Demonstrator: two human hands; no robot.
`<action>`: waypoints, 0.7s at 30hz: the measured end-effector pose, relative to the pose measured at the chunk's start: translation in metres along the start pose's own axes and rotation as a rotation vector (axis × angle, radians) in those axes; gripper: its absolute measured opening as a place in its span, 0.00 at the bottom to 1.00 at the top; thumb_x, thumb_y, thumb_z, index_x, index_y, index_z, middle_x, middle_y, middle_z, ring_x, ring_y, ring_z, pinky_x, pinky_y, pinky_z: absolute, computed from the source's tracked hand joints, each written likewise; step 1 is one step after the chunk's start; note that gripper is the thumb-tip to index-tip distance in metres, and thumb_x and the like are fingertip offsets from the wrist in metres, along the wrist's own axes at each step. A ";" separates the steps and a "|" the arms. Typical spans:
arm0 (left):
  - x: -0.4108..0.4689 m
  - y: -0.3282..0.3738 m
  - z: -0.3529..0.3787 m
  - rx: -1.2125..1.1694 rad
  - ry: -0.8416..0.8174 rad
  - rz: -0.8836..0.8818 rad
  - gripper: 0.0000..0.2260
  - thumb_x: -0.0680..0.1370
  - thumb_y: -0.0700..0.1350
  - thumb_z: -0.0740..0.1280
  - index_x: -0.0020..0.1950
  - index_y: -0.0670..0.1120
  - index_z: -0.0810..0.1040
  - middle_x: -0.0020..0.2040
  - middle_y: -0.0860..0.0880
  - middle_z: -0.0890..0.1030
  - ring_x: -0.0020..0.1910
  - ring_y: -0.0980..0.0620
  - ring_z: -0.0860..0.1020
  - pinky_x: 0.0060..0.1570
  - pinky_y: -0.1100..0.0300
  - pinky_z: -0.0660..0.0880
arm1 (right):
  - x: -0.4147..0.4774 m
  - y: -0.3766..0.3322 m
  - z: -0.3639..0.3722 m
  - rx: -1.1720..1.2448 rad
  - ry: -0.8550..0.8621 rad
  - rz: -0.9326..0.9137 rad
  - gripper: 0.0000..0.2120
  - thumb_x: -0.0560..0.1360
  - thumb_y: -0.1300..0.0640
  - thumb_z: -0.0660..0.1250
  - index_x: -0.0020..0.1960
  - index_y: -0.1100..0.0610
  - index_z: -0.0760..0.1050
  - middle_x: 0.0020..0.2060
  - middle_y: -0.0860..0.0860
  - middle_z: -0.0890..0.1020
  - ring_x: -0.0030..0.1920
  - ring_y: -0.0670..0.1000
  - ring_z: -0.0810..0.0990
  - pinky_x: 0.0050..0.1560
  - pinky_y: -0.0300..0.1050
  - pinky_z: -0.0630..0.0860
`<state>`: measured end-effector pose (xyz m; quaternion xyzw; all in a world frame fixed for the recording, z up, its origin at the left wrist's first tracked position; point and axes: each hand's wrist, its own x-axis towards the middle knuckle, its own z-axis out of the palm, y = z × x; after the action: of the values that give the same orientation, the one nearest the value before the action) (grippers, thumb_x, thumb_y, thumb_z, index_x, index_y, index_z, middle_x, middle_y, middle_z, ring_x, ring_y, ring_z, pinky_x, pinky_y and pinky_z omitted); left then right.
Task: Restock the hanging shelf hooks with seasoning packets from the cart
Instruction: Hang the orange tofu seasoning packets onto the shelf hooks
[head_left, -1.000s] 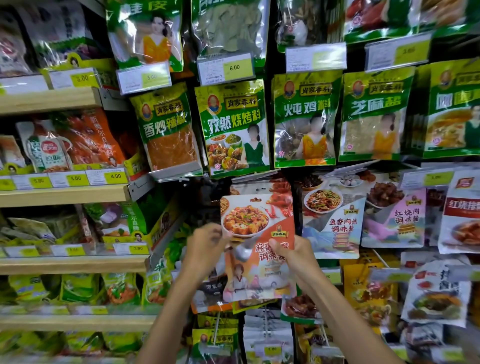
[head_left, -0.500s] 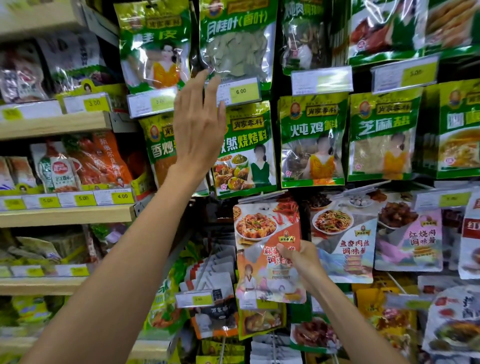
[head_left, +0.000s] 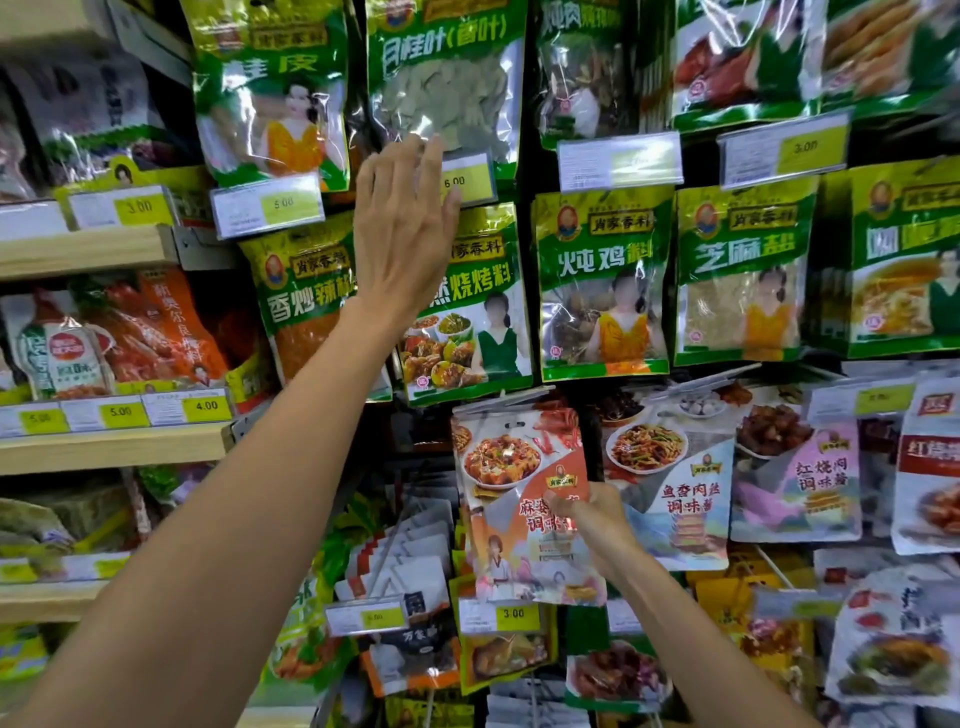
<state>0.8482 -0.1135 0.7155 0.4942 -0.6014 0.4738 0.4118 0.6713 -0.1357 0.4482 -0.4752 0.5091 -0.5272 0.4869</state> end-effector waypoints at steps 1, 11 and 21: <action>0.003 0.001 0.001 0.006 -0.014 0.009 0.23 0.83 0.51 0.48 0.71 0.39 0.67 0.67 0.39 0.71 0.66 0.42 0.69 0.68 0.49 0.62 | 0.001 0.001 0.000 0.010 -0.011 0.005 0.08 0.73 0.65 0.71 0.51 0.68 0.78 0.47 0.60 0.84 0.52 0.58 0.82 0.50 0.49 0.76; 0.003 0.004 0.013 0.010 -0.019 0.008 0.22 0.84 0.51 0.47 0.71 0.40 0.67 0.67 0.40 0.72 0.66 0.43 0.69 0.69 0.50 0.61 | 0.006 0.005 -0.002 -0.014 -0.043 0.000 0.08 0.73 0.62 0.71 0.51 0.63 0.79 0.48 0.57 0.84 0.48 0.52 0.82 0.40 0.39 0.75; -0.010 0.007 0.008 -0.008 -0.010 0.001 0.22 0.83 0.47 0.48 0.75 0.39 0.62 0.73 0.40 0.66 0.73 0.44 0.63 0.75 0.52 0.52 | -0.034 0.014 -0.005 -0.364 0.229 -0.338 0.12 0.76 0.61 0.68 0.59 0.62 0.73 0.43 0.47 0.78 0.47 0.49 0.79 0.36 0.27 0.69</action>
<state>0.8428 -0.1184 0.7032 0.4946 -0.6056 0.4693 0.4103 0.6692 -0.1014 0.4340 -0.5701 0.5608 -0.5512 0.2379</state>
